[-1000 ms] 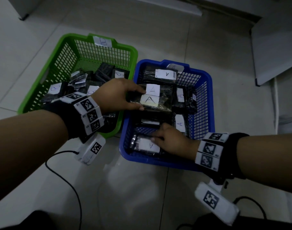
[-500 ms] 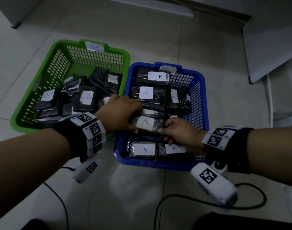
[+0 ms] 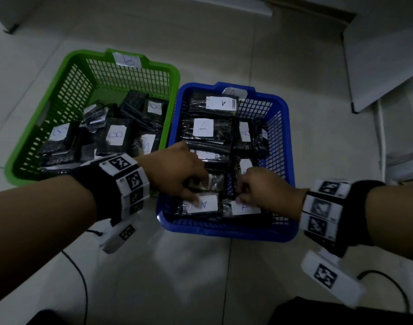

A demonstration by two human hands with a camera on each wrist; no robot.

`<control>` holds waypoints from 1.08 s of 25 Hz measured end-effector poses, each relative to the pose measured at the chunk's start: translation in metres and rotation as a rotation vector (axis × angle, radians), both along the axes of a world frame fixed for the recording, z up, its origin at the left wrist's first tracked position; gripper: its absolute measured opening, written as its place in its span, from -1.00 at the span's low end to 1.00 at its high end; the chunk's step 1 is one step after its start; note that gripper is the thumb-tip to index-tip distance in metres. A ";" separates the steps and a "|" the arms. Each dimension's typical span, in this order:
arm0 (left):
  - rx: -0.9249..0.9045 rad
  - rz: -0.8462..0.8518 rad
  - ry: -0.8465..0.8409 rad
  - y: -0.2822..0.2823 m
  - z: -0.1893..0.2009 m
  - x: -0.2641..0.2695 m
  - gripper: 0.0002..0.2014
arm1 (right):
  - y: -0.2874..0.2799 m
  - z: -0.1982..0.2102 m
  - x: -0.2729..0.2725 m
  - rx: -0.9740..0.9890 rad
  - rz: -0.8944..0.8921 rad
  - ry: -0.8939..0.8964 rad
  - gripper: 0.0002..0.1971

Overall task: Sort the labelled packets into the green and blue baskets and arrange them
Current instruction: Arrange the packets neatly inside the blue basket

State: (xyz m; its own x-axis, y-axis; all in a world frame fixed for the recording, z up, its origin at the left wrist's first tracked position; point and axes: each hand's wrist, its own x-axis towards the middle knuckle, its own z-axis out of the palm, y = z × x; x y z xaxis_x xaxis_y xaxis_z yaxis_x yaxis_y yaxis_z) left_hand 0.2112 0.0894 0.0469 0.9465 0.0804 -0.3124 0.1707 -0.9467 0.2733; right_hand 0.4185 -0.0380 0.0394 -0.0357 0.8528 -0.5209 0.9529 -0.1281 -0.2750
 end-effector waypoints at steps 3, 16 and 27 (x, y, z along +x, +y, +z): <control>-0.091 -0.031 0.100 -0.008 -0.004 0.005 -0.48 | -0.024 -0.007 0.000 -0.085 0.171 -0.153 -0.40; 0.208 0.284 -0.146 0.021 0.004 -0.013 -0.73 | 0.018 0.042 0.010 -0.101 0.055 -0.105 -0.61; 0.039 0.200 -0.185 0.017 0.005 -0.017 -0.62 | 0.023 0.005 -0.042 0.123 -0.462 0.346 -0.62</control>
